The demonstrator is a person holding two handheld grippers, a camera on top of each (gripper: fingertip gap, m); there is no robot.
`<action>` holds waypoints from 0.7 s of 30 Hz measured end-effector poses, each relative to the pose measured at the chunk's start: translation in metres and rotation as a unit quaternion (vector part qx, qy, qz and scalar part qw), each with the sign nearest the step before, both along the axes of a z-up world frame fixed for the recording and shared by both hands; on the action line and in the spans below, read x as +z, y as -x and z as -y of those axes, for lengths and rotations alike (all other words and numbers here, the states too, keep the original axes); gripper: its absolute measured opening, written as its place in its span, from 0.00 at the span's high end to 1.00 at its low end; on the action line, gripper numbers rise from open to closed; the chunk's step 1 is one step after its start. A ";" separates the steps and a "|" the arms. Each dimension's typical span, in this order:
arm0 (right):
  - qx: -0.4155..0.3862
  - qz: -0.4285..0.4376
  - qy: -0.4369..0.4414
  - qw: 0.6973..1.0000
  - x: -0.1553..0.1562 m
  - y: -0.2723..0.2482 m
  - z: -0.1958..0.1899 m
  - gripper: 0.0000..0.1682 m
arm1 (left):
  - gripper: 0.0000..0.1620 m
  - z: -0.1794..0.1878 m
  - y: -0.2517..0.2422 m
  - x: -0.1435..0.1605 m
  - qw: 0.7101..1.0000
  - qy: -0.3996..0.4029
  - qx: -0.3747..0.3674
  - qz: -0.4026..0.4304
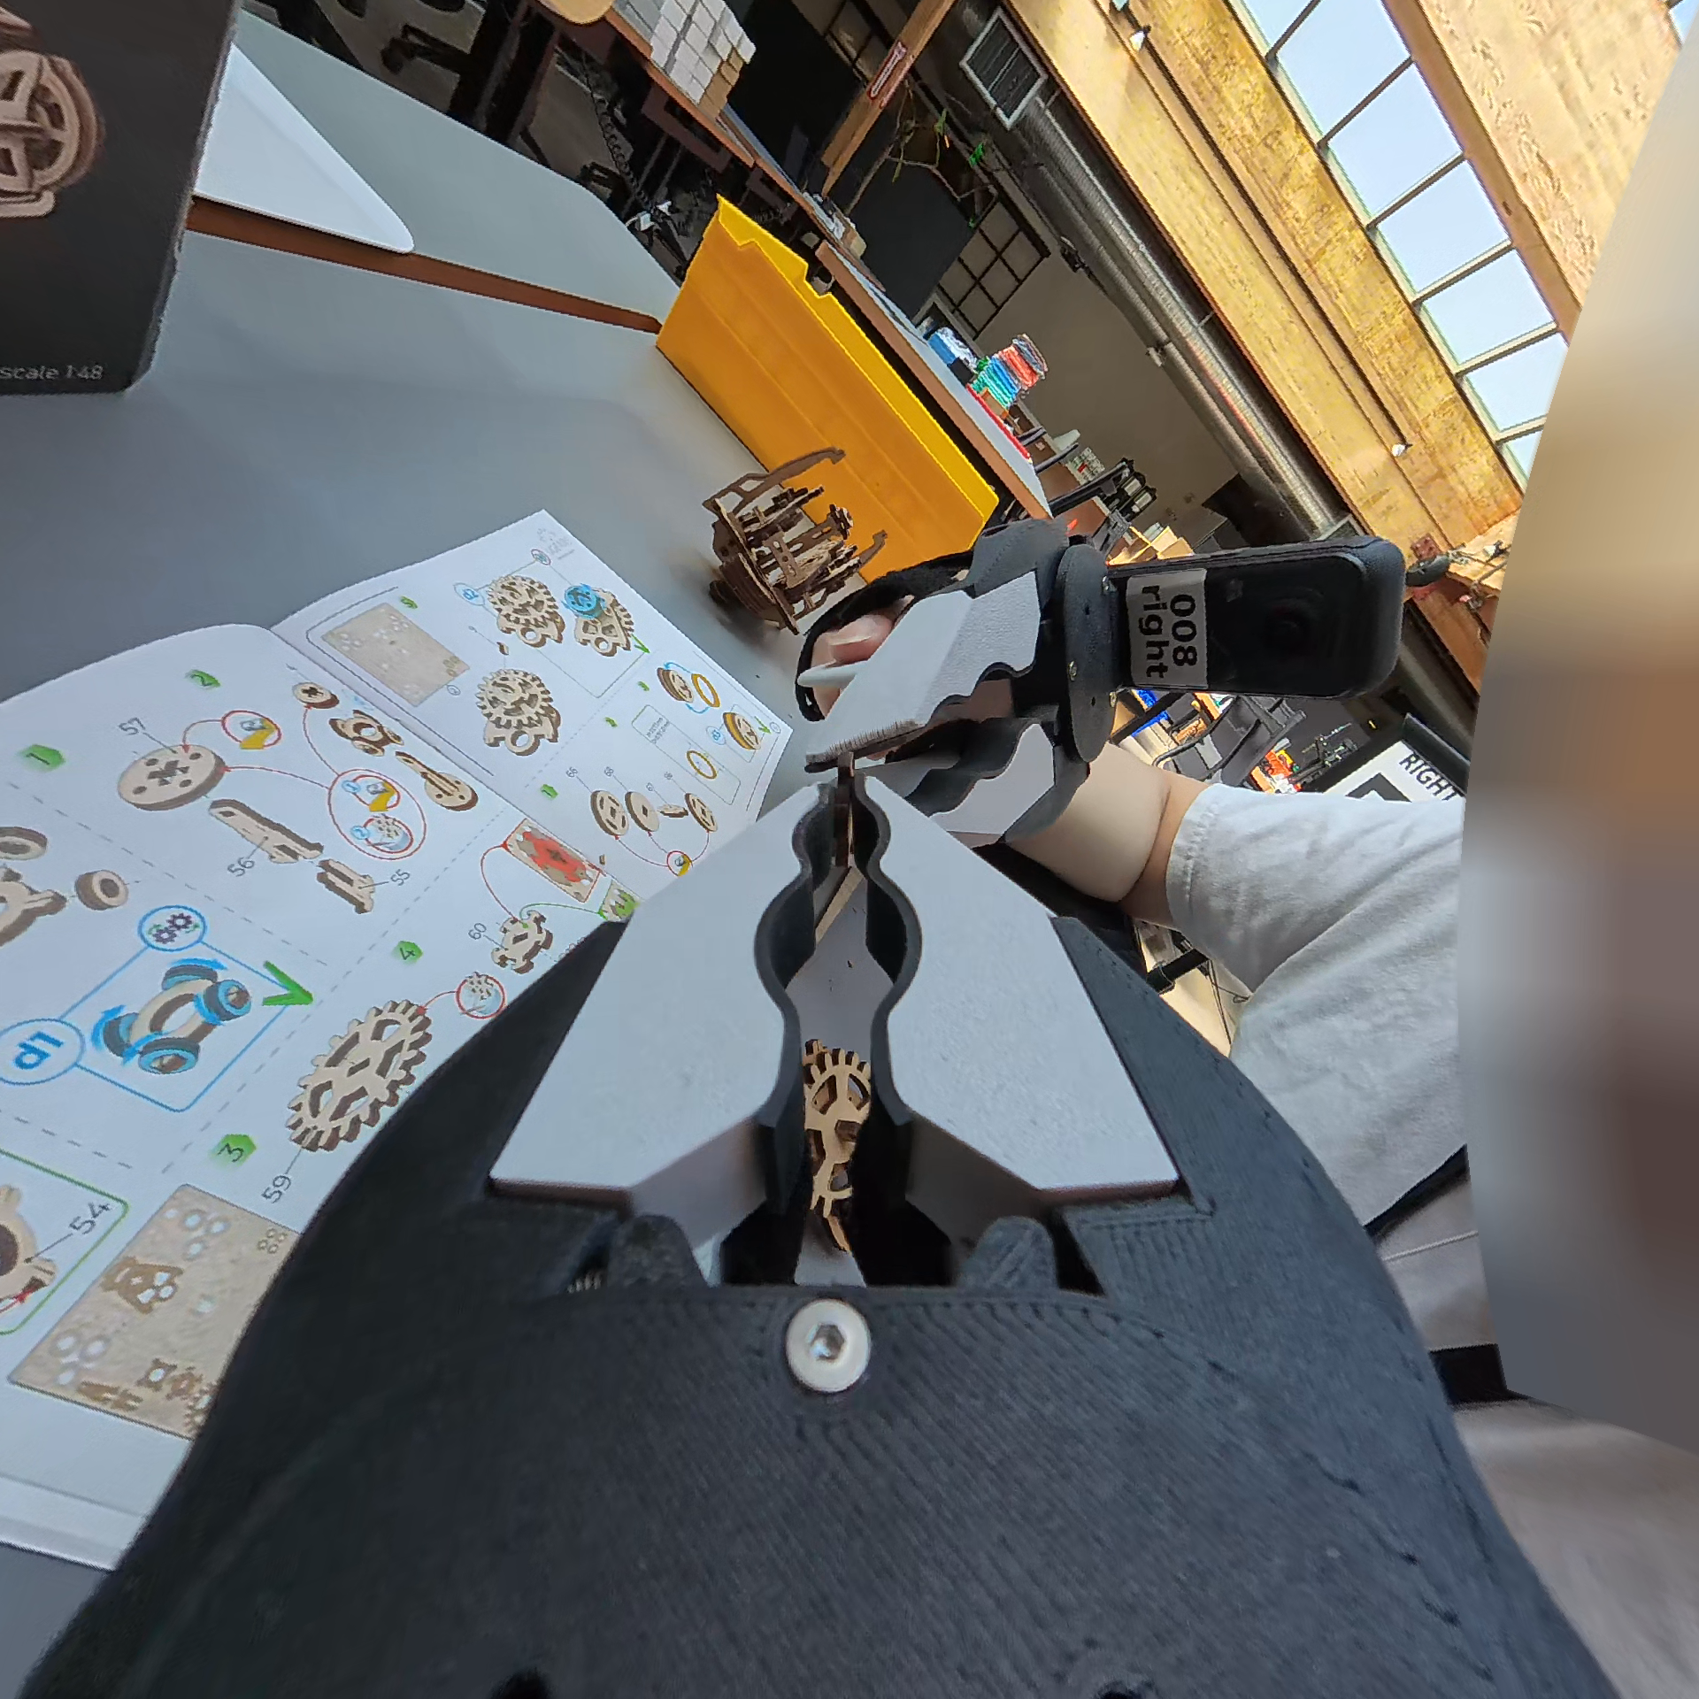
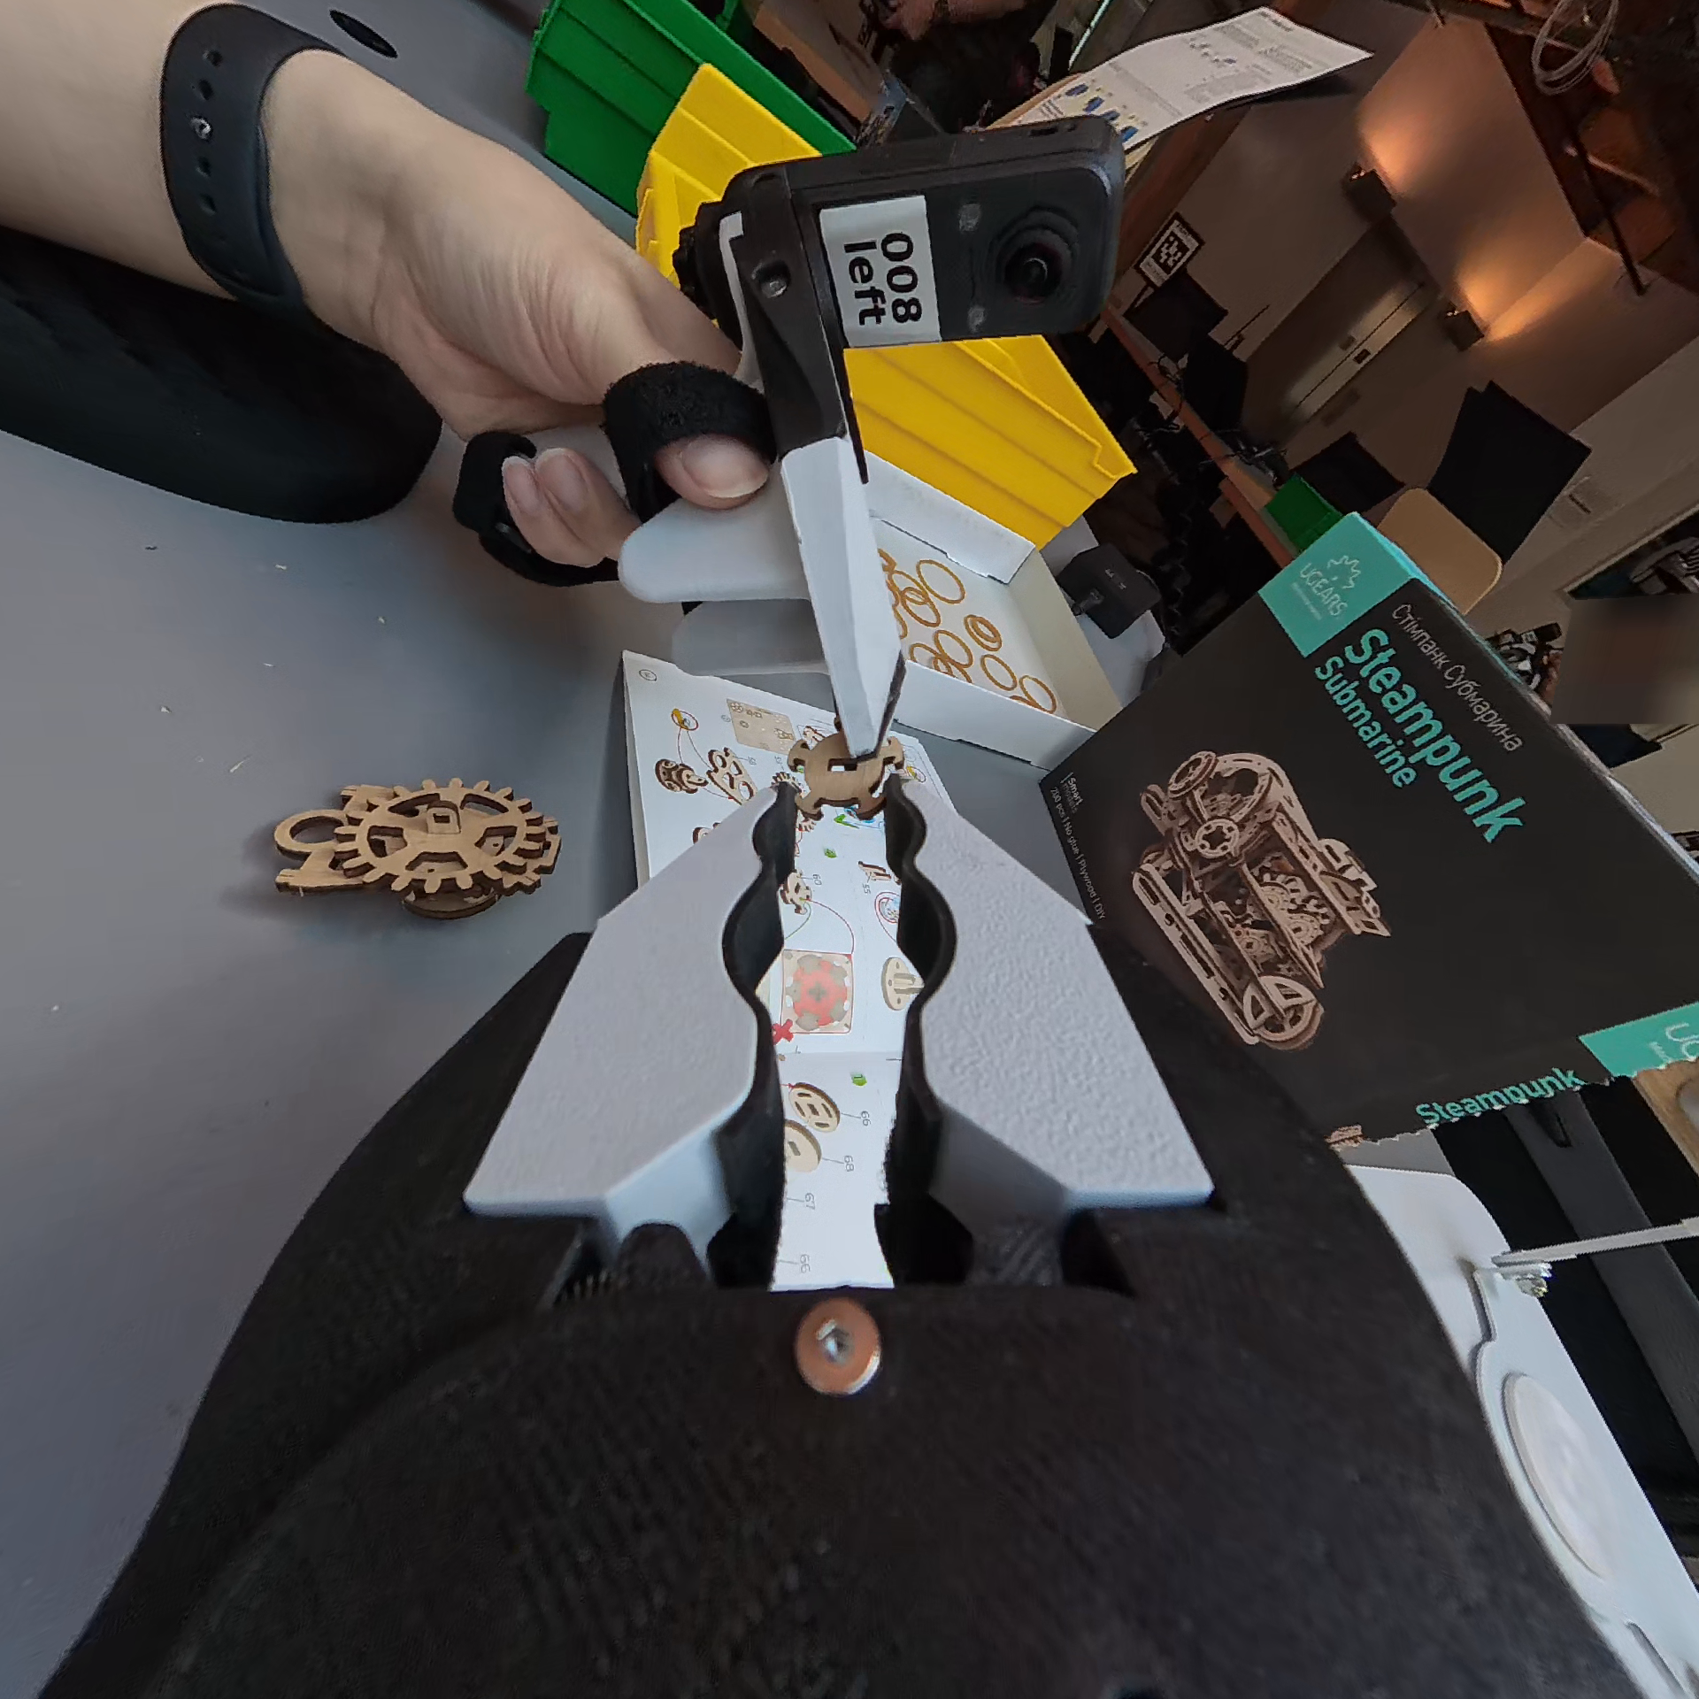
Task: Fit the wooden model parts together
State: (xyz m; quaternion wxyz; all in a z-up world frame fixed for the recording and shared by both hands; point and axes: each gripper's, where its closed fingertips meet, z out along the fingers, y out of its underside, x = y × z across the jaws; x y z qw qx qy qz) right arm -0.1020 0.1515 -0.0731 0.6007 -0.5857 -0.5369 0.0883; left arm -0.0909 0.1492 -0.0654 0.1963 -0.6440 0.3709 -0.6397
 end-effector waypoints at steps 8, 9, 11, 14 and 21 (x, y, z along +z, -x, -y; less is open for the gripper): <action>-0.018 -0.028 -0.015 0.999 0.008 -0.002 -0.003 0.88 | 1.00 -0.005 0.002 0.006 0.998 0.047 0.011 0.026; -0.020 -0.035 -0.014 0.999 0.010 -0.002 -0.003 0.88 | 1.00 -0.006 0.002 0.007 0.998 0.057 0.012 0.032; -0.018 -0.042 -0.008 0.999 0.011 -0.001 -0.003 0.88 | 1.00 -0.006 0.002 0.008 0.997 0.070 0.011 0.038; -0.026 -0.039 -0.010 0.999 0.011 -0.002 -0.004 0.89 | 1.00 -0.007 0.002 0.008 0.996 0.076 0.010 0.042; -0.034 -0.047 -0.004 0.998 0.017 -0.015 -0.010 0.89 | 0.94 -0.019 0.006 0.012 0.996 0.051 0.045 0.051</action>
